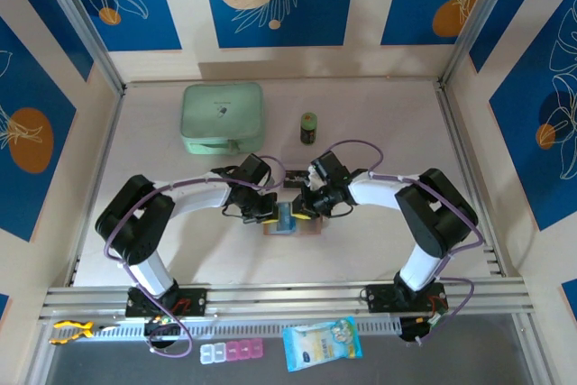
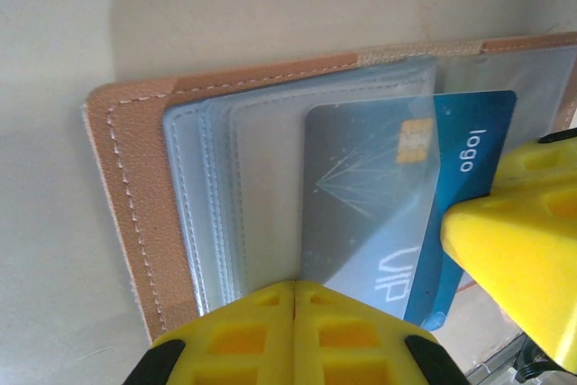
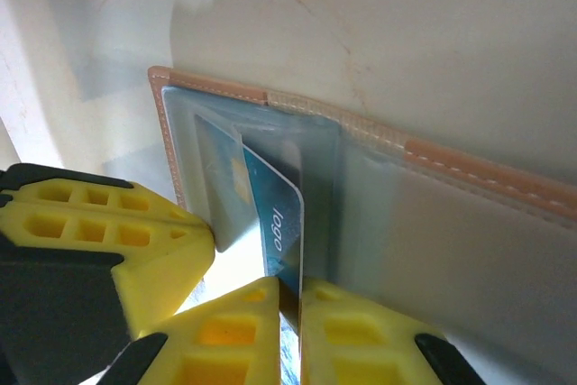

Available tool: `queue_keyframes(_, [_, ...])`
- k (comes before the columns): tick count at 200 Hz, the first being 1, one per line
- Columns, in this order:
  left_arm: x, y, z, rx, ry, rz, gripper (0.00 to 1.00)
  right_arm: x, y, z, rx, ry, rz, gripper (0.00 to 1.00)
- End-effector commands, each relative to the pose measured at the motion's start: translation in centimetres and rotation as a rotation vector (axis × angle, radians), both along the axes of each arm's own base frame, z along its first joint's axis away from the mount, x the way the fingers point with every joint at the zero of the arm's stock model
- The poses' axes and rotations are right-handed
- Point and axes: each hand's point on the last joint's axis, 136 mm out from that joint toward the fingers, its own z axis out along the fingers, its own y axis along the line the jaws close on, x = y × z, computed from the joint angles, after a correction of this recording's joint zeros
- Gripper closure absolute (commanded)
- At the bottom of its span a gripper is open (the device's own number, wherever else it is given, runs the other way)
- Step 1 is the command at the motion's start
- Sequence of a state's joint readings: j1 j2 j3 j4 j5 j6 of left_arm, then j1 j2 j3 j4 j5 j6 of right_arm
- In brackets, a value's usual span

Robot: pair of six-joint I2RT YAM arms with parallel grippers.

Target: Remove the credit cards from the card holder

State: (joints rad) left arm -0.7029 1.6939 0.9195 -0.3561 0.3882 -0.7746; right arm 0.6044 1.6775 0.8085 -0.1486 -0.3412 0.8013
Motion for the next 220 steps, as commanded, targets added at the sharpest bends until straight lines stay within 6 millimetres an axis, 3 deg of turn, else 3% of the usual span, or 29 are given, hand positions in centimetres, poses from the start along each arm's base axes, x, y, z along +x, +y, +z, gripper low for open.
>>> queue_keyframes(1, [-0.7,1.0,-1.3,0.070,0.024,-0.020,0.99,-0.6,-1.4,-0.1,-0.022,0.014,-0.006,0.89])
queue_keyframes(95, [-0.7,1.1,-1.0,0.060,0.017,-0.015,0.99,-0.6,-5.1,1.2,-0.126,-0.029,0.016,0.91])
queue_keyframes(220, [-0.8,1.0,-1.1,0.053,0.017,-0.012,0.99,-0.7,-2.6,1.6,-0.121,-0.030,0.043,0.89])
